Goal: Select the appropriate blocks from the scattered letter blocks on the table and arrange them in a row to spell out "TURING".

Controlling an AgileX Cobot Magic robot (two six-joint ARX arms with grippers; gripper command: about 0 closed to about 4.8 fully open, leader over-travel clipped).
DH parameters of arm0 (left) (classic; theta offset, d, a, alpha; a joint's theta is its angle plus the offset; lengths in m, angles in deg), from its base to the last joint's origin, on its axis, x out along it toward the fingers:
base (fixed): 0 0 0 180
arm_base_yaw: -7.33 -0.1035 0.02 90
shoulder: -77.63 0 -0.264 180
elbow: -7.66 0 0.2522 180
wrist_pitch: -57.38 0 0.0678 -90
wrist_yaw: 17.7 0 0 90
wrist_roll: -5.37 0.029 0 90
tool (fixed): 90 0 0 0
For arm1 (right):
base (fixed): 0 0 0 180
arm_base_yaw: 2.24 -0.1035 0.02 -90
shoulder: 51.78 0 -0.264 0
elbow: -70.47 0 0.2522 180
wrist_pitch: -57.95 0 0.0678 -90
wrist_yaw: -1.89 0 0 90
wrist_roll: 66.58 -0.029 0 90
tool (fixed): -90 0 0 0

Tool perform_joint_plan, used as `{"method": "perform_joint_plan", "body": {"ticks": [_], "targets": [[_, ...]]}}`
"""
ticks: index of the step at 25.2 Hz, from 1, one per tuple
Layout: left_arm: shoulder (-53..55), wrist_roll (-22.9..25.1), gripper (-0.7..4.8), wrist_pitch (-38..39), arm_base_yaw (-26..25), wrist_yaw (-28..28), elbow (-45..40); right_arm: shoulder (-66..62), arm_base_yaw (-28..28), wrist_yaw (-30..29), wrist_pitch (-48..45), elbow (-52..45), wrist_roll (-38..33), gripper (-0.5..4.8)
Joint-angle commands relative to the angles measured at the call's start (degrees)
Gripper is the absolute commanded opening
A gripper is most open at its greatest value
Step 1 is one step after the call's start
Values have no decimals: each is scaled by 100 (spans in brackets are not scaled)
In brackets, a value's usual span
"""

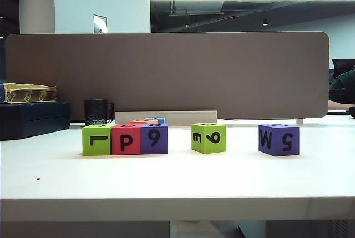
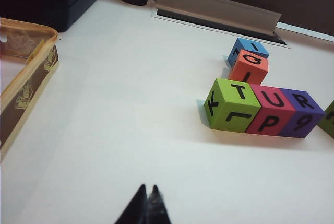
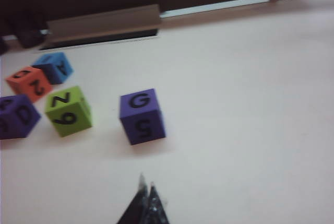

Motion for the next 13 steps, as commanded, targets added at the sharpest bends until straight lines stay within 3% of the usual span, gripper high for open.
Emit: {"method": "perform_joint_plan", "body": {"ticks": [1,13], "targets": [[4,4,-6,-22,0,44,22,35,-125,-450,63,151,-225,-2],[4,-96,-6,-7,0,107,22,33,-243,-1359,616,387,-750,-2]]}}
